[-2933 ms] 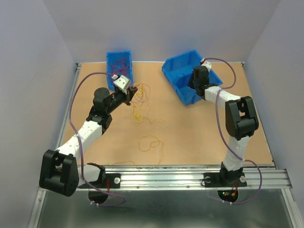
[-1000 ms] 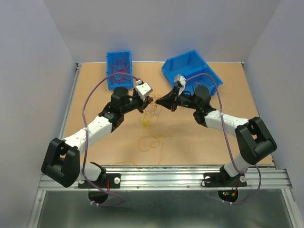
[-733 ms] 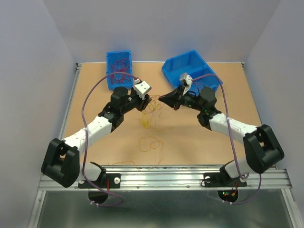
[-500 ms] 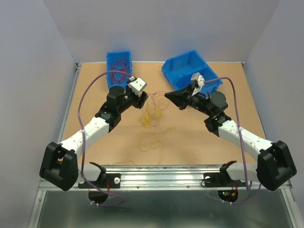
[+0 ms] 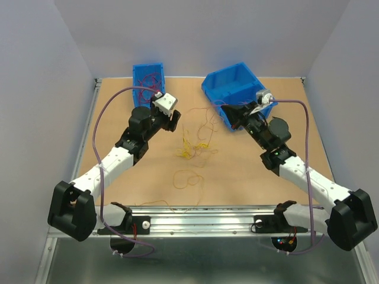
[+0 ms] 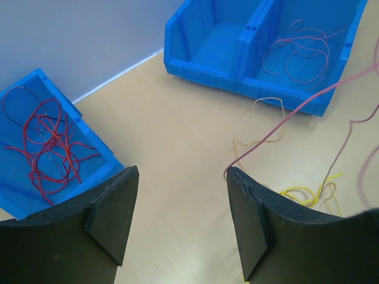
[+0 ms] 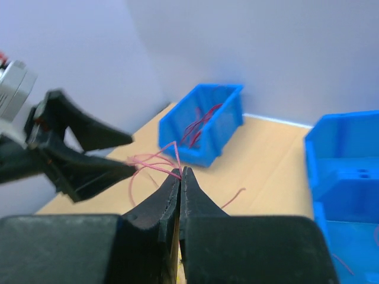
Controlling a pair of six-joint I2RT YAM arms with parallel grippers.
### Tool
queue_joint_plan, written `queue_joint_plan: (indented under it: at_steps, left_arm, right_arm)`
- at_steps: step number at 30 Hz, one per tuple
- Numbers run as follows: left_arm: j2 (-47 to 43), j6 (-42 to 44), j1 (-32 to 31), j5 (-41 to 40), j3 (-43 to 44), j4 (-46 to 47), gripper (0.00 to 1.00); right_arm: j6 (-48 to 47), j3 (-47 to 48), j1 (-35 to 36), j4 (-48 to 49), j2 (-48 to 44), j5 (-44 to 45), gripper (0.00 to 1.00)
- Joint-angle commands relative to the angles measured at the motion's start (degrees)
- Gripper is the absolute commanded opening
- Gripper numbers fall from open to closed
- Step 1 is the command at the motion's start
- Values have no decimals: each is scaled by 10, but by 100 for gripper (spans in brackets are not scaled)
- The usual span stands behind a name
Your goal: Untangle the cables
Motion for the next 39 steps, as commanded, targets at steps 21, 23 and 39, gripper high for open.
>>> queue_joint_plan:
  at_steps: [21,23,39]
  left_arm:
    - [-100,1,14,121,-75,111,73]
    - [-102,4,14,152,-78,111,73]
    - [-79,-25,12,364,-125,220,77]
  right_arm:
    - [79,407,3,-103,57,-83,0]
    - [87,435,3,-100,66,-83,1]
    - [89,570,4,-121,153,13,0]
